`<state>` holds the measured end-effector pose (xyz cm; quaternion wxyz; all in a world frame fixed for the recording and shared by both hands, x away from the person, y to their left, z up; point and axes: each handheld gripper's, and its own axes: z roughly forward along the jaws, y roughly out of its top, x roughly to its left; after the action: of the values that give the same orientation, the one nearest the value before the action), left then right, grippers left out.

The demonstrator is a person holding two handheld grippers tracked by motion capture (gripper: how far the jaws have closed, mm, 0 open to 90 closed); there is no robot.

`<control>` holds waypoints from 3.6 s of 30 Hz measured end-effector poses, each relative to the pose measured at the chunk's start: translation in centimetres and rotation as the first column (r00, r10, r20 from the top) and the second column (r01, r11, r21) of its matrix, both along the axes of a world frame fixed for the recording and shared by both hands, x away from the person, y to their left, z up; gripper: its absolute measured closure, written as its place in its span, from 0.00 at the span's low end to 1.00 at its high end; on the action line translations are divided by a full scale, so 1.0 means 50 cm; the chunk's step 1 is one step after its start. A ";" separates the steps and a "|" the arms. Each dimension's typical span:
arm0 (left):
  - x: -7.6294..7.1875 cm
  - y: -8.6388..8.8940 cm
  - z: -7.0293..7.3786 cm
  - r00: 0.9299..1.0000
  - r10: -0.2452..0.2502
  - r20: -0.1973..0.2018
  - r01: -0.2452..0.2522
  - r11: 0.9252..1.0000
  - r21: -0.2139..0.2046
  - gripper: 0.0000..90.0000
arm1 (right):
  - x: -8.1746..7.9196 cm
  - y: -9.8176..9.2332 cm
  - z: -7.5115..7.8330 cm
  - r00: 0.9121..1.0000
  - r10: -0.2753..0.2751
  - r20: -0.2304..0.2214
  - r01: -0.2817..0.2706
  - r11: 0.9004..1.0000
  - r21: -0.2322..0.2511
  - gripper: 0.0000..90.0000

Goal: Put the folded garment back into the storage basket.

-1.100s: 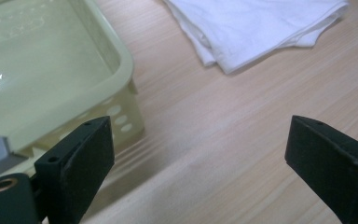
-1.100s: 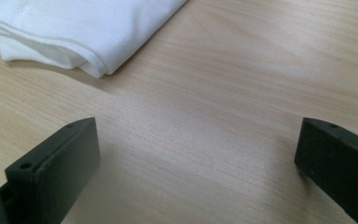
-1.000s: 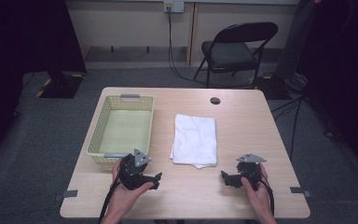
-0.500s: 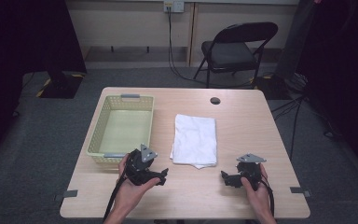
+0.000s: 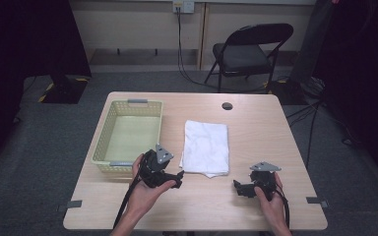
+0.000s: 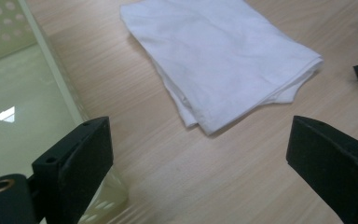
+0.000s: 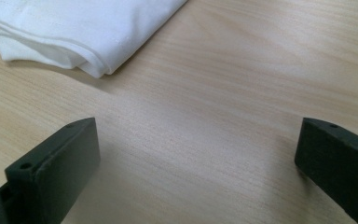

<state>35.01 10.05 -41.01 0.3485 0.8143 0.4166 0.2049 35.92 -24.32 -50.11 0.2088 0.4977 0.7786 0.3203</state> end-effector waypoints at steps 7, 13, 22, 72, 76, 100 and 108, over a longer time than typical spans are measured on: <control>0.015 -0.007 -0.001 1.000 0.002 -0.015 -0.002 1.000 -0.016 0.07 | 0.000 0.000 0.000 1.000 0.000 0.000 0.000 1.000 0.000 0.00; 0.028 -0.023 0.010 1.000 0.002 -0.008 -0.002 1.000 -0.024 0.07 | 0.000 0.000 0.000 1.000 0.000 0.000 0.000 1.000 0.000 0.00; 0.039 -0.055 0.012 1.000 -0.011 -0.010 0.011 1.000 -0.022 0.07 | 0.000 0.000 0.000 1.000 0.000 0.000 0.000 1.000 0.000 0.00; 0.172 -0.194 -0.012 0.999 -0.012 -0.041 0.014 0.999 0.046 0.08 | 0.000 0.000 0.000 1.000 0.000 0.000 0.000 1.000 0.000 0.00; 0.188 -0.204 -0.017 0.999 -0.003 -0.050 0.006 0.999 0.047 0.08 | 0.000 0.000 0.000 1.000 0.000 0.000 0.000 1.000 0.000 0.00; 0.267 -0.264 -0.127 0.989 0.087 -0.117 -0.076 0.992 0.101 0.09 | 0.000 -0.002 0.000 1.000 0.009 0.001 -0.009 1.000 -0.001 0.00; 0.273 -0.265 -0.150 0.987 0.098 -0.123 -0.086 0.991 0.103 0.04 | 0.000 -0.002 0.000 1.000 0.010 0.001 -0.010 1.000 -0.001 0.00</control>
<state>48.64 -3.19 -48.50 0.2711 0.8216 0.4649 0.1881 35.91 -24.41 -50.12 0.2078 0.4936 0.7810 0.3212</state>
